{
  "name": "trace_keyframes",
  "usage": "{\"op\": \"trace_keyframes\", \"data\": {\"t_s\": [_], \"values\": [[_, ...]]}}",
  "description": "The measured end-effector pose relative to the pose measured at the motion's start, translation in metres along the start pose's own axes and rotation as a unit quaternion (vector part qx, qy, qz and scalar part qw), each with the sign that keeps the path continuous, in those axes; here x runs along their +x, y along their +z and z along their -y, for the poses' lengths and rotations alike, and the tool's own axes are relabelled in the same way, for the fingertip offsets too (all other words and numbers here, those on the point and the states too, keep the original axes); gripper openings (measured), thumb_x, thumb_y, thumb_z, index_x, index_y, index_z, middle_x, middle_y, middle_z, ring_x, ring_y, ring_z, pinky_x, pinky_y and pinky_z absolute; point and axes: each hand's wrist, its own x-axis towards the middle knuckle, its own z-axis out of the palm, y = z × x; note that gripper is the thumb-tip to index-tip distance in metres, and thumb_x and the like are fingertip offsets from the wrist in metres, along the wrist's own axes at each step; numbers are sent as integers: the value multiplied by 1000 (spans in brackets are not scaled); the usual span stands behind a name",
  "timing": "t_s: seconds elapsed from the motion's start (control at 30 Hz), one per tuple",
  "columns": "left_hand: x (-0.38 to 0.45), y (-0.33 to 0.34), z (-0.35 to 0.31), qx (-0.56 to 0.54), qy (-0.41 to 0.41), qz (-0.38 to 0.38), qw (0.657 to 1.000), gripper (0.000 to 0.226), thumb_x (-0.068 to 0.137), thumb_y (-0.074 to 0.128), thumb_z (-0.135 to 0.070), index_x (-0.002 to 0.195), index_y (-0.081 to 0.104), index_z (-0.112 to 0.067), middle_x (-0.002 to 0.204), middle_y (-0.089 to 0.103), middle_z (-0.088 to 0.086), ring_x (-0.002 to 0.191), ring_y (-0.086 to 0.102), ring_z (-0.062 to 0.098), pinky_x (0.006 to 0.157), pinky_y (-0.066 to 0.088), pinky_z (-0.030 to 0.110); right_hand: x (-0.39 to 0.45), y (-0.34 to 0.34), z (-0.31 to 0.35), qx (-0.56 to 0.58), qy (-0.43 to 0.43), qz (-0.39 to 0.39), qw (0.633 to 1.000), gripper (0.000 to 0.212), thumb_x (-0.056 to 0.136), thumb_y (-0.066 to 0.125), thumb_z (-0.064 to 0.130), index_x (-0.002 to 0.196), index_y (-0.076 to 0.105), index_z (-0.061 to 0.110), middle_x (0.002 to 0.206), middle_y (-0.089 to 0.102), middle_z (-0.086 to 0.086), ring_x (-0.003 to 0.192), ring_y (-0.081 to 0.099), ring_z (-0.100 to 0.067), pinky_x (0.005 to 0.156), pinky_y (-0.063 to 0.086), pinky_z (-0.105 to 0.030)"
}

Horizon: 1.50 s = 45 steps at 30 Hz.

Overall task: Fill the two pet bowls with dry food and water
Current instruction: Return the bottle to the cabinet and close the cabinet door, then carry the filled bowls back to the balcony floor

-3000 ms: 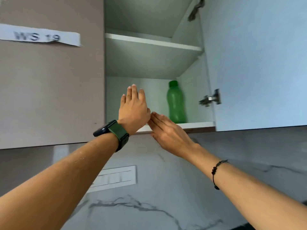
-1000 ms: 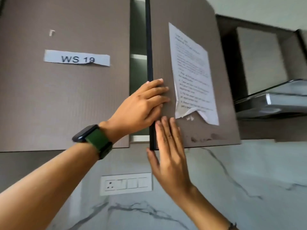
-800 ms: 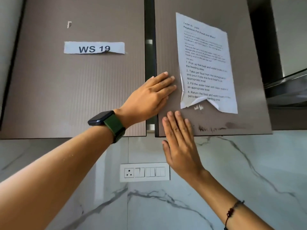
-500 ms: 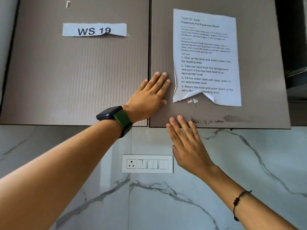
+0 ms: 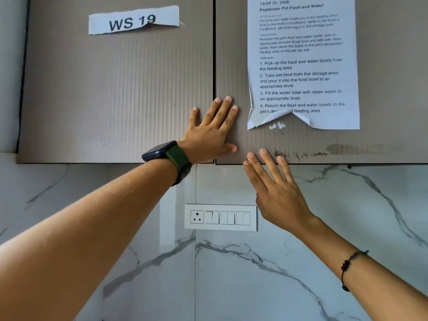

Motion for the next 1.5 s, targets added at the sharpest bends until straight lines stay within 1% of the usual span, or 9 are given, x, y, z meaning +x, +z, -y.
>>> {"op": "trace_keyframes", "data": {"t_s": [0.23,0.37,0.6,0.97,1.2,1.23,1.3,1.37,1.5], "values": [[-32,26,-30,-77,-51,8,996,77,96,34,-46,147,-18,-21,155,-27,6,142,-25,31,112,-9,61,-21,-11,15,51,29,37,998,74,71,47,6,144,32,0,153,28,-18,141,24,-38,113,19,-50],[-80,53,-52,-67,-46,5,997,73,98,38,-37,149,-10,-20,157,-21,7,143,-21,32,111,-12,55,-63,-18,33,128,35,98,986,75,66,62,4,138,41,0,146,38,-22,135,37,-39,110,28,-50],[-181,113,-97,-135,-70,117,982,68,96,40,-38,151,3,-23,159,-13,9,145,-16,31,113,-10,52,-154,-34,80,219,41,242,944,68,67,66,6,132,48,0,133,53,-23,122,51,-41,104,35,-53],[-343,190,-158,-237,-159,341,896,67,95,43,-34,150,9,-18,159,-2,14,146,-12,31,115,-3,53,-304,-68,135,250,119,421,864,53,79,66,23,124,52,0,120,60,-22,111,56,-39,99,40,-54],[-424,209,-176,-225,-343,342,845,61,95,40,-39,146,22,-11,157,9,18,145,-2,35,113,3,56,-364,-95,144,197,231,524,796,53,89,54,35,131,45,4,137,47,-23,127,42,-40,104,33,-56],[-431,211,-178,-220,-392,333,829,58,95,39,-39,143,28,-10,156,8,20,145,-2,35,113,3,56,-368,-97,145,192,259,531,784,53,90,54,35,131,45,4,143,40,-23,132,36,-41,105,32,-56],[-440,214,-179,-232,-523,317,757,49,95,38,-39,136,40,-12,156,6,22,145,-2,36,114,4,53,-373,-99,147,193,344,539,745,52,92,50,37,131,46,3,151,25,-22,137,26,-41,104,33,-53],[-442,215,-179,-264,-622,288,678,42,95,36,-38,131,46,-17,156,8,22,144,6,36,115,10,49,-372,-100,148,217,457,543,671,50,93,47,38,132,45,7,154,18,-19,138,23,-38,99,39,-50],[-434,215,-179,-336,-687,186,616,42,93,47,-29,134,41,-18,142,31,18,119,45,36,99,38,40,-368,-92,155,313,628,462,542,57,90,54,26,140,30,15,142,37,-17,120,48,-35,92,48,-43]]}}
